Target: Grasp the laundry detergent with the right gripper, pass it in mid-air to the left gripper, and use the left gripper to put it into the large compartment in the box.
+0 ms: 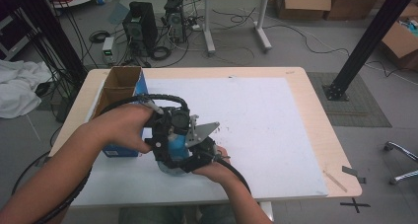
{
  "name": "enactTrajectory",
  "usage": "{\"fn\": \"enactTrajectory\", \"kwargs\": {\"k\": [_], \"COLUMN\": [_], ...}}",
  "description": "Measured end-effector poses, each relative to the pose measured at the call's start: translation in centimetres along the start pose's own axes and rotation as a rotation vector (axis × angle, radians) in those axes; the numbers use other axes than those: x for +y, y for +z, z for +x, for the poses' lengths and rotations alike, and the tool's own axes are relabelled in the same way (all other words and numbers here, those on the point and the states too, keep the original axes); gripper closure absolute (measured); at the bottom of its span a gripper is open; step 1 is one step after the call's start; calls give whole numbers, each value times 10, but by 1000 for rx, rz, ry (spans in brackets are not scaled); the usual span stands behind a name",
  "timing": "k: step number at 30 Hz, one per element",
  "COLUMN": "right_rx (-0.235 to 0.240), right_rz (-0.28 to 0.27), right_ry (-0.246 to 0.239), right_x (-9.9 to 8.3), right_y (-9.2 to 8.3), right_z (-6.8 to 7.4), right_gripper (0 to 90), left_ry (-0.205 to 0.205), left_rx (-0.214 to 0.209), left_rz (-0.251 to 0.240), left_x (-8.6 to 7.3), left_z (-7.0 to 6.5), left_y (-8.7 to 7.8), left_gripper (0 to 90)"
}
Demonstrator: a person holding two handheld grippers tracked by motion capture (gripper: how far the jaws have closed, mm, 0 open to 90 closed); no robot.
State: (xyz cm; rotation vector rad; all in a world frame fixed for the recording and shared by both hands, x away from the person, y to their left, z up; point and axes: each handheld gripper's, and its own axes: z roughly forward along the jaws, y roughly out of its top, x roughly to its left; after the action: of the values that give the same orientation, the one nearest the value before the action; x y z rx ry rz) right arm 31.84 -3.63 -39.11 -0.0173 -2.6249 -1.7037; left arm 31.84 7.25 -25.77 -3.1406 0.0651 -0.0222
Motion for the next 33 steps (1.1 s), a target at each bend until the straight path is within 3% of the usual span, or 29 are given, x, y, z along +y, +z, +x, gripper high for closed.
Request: {"fn": "enactTrajectory", "kwargs": {"k": [5, 22, 33], "right_rx": [-5, -13, -14], "right_rz": [-1, 2, 6], "right_ry": [4, -16, -23], "right_x": [-1, 1, 1], "right_y": [0, 1, 2], "right_z": [-1, 0, 0], "right_gripper": [441, 446, 449], "left_ry": [2, -2, -9], "left_rx": [4, 19, 23], "left_rz": [-2, 10, 24], "left_x": [1, 2, 1], "left_z": [0, -2, -2], "left_y": [0, -4, -2], "left_gripper": [154, 236, 249]}}
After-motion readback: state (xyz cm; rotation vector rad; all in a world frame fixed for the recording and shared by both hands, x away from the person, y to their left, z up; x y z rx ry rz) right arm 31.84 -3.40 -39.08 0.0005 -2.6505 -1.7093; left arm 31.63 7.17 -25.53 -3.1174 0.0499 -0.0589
